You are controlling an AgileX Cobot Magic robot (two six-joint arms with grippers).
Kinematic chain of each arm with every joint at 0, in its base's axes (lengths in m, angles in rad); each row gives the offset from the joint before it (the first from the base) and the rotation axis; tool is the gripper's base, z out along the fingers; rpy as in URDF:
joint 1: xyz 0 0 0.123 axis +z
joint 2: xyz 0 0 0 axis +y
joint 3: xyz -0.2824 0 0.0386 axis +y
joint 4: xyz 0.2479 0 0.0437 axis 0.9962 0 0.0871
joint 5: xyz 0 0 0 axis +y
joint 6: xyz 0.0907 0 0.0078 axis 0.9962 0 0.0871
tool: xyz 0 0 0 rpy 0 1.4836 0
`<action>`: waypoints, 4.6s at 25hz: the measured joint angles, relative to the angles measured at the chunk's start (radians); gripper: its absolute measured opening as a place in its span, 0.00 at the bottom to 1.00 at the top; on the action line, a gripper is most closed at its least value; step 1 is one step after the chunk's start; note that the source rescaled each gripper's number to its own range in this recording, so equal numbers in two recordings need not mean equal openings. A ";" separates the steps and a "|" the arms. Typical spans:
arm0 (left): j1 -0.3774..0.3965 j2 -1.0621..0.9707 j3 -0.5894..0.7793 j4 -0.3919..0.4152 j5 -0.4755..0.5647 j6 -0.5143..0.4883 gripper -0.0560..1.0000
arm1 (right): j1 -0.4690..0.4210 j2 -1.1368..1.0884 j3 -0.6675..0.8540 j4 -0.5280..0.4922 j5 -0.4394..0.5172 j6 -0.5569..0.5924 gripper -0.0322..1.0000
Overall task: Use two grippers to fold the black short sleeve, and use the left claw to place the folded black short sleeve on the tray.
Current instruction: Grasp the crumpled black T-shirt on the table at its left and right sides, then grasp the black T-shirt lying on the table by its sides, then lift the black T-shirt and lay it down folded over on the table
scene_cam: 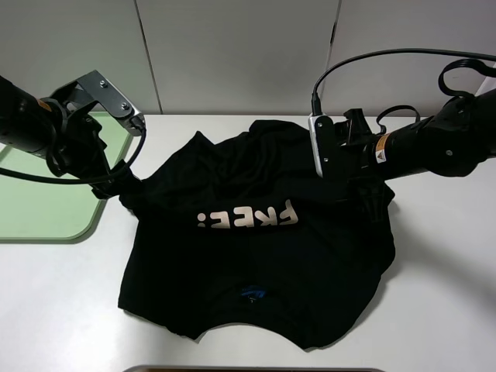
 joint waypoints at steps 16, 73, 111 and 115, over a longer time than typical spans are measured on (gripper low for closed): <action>0.000 0.000 0.000 0.000 0.000 0.000 0.91 | -0.028 0.014 -0.001 -0.174 0.210 -0.053 1.00; -0.108 0.482 -0.459 0.130 0.351 0.121 0.90 | -0.093 0.120 -0.001 -0.205 0.181 0.055 0.03; -0.105 0.548 -0.581 0.126 0.590 0.510 0.89 | -0.093 0.120 -0.001 -0.190 0.153 0.125 0.03; -0.104 0.580 -0.581 0.155 0.562 0.461 0.88 | -0.093 0.120 -0.001 -0.189 0.152 0.130 0.03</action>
